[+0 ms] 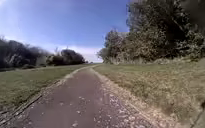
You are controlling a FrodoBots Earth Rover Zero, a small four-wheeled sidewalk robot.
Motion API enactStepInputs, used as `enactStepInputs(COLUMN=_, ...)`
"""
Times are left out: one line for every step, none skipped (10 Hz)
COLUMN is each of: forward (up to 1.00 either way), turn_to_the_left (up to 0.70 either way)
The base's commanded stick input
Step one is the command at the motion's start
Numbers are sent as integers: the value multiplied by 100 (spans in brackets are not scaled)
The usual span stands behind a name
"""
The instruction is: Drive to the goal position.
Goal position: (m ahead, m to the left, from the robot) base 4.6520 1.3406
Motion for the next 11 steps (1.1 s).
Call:
enactStepInputs(forward=70, turn_to_the_left=10)
enactStepInputs(forward=70, turn_to_the_left=6)
enactStepInputs(forward=70, turn_to_the_left=2)
enactStepInputs(forward=70, turn_to_the_left=5)
enactStepInputs(forward=70, turn_to_the_left=14)
enactStepInputs(forward=70, turn_to_the_left=14)
enactStepInputs(forward=70, turn_to_the_left=14)
enactStepInputs(forward=70, turn_to_the_left=14)
enactStepInputs(forward=70, turn_to_the_left=0)
enactStepInputs(forward=70, turn_to_the_left=0)
enactStepInputs(forward=70, turn_to_the_left=0)
